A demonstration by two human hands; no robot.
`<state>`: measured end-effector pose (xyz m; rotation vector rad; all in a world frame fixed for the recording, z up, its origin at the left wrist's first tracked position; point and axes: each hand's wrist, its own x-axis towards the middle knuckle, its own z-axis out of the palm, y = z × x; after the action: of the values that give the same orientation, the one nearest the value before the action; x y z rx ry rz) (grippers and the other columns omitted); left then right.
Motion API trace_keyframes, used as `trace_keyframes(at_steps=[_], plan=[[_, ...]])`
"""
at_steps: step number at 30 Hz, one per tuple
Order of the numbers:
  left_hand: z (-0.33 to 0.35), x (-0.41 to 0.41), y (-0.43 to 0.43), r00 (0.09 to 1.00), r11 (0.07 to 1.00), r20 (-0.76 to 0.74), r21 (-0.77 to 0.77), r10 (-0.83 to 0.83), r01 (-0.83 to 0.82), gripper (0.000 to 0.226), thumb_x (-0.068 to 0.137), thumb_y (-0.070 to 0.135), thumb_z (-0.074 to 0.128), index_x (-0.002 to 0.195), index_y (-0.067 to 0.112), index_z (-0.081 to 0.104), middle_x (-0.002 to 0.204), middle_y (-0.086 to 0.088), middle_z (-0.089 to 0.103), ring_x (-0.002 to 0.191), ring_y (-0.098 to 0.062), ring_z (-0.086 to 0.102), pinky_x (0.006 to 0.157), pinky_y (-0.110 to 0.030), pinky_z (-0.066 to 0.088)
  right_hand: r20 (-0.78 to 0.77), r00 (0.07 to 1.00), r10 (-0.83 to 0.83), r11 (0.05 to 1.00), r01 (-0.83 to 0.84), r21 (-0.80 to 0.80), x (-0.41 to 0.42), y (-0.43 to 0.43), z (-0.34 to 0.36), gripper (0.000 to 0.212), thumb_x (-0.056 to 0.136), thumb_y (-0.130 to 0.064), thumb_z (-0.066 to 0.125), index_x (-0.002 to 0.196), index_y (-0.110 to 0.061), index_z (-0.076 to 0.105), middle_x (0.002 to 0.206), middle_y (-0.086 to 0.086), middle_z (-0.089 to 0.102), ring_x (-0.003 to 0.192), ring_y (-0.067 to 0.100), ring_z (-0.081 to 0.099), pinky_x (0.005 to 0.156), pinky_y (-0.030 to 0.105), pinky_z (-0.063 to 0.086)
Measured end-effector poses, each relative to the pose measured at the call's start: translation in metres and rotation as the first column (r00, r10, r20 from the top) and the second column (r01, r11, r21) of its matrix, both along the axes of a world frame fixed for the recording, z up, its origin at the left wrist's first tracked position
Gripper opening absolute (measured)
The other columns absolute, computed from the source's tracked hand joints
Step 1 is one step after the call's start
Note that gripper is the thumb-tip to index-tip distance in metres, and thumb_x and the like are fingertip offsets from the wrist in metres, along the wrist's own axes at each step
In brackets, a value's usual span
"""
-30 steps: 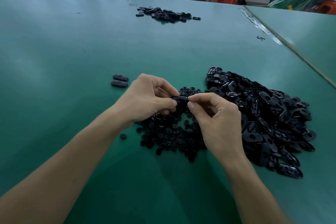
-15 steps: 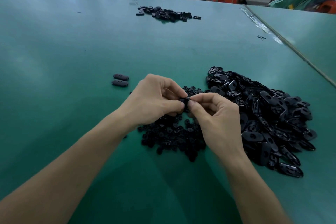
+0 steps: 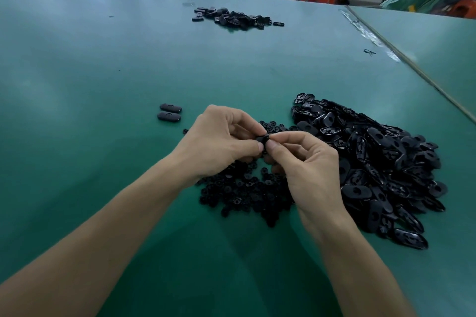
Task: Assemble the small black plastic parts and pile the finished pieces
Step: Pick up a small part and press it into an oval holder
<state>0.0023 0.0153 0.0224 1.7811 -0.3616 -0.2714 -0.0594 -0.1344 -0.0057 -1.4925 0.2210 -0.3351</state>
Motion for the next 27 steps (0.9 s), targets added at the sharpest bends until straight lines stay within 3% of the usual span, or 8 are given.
trace_keyframes(at_steps=[6, 11, 15, 18, 27], plan=[[-0.001, 0.0, -0.001, 1.0, 1.0, 0.0, -0.002, 0.004, -0.004, 0.02, 0.08, -0.004, 0.078, 0.084, 0.015, 0.075, 0.078, -0.011, 0.077, 0.081, -0.036, 0.075, 0.078, -0.039, 0.063, 0.0, 0.999, -0.044, 0.997, 0.043, -0.069, 0.0, 0.001, -0.004, 0.009, 0.086, -0.011, 0.077, 0.084, -0.019, 0.076, 0.082, 0.006, 0.076, 0.081, 0.028, 0.072, 0.078, 0.04, 0.059], [0.002, -0.002, -0.001, 0.998, 0.998, -0.056, -0.059, -0.002, -0.001, 0.019, 0.084, -0.007, 0.073, 0.085, 0.013, 0.073, 0.075, -0.011, 0.076, 0.068, -0.017, 0.071, 0.063, -0.02, 0.057, 0.112, 0.988, -0.106, 0.949, 0.134, -0.286, -0.001, 0.001, -0.003, 0.012, 0.084, -0.014, 0.079, 0.083, -0.026, 0.078, 0.076, -0.005, 0.074, 0.071, 0.019, 0.07, 0.061, 0.019, 0.053], [0.002, 0.0, -0.001, 0.997, 0.997, -0.072, -0.078, 0.024, -0.03, 0.023, 0.087, -0.007, 0.068, 0.085, 0.015, 0.073, 0.074, -0.006, 0.075, 0.069, -0.014, 0.07, 0.07, -0.025, 0.062, 0.16, 0.984, -0.08, 0.909, 0.138, -0.394, -0.005, 0.01, -0.003, 0.008, 0.085, -0.014, 0.08, 0.089, -0.021, 0.08, 0.081, -0.01, 0.075, 0.073, 0.008, 0.069, 0.068, 0.02, 0.052], [0.003, 0.001, 0.0, 0.996, 0.997, -0.086, -0.076, 0.011, -0.018, 0.022, 0.087, -0.006, 0.068, 0.085, 0.015, 0.074, 0.077, -0.008, 0.076, 0.069, -0.014, 0.071, 0.07, -0.025, 0.062, 0.211, 0.971, -0.112, 0.859, 0.202, -0.47, -0.007, 0.015, -0.002, 0.005, 0.088, -0.015, 0.076, 0.09, -0.02, 0.078, 0.082, -0.009, 0.073, 0.071, 0.003, 0.065, 0.066, 0.011, 0.046], [0.001, -0.004, -0.003, 0.999, 0.998, -0.051, -0.055, 0.014, -0.017, 0.017, 0.085, -0.006, 0.072, 0.089, 0.011, 0.074, 0.079, -0.011, 0.077, 0.07, -0.014, 0.071, 0.068, -0.022, 0.06, 0.128, 0.971, -0.2, 0.861, 0.236, -0.45, -0.005, 0.007, 0.002, 0.011, 0.091, -0.02, 0.071, 0.083, -0.027, 0.072, 0.069, -0.016, 0.068, 0.067, -0.001, 0.063, 0.063, 0.007, 0.044]])
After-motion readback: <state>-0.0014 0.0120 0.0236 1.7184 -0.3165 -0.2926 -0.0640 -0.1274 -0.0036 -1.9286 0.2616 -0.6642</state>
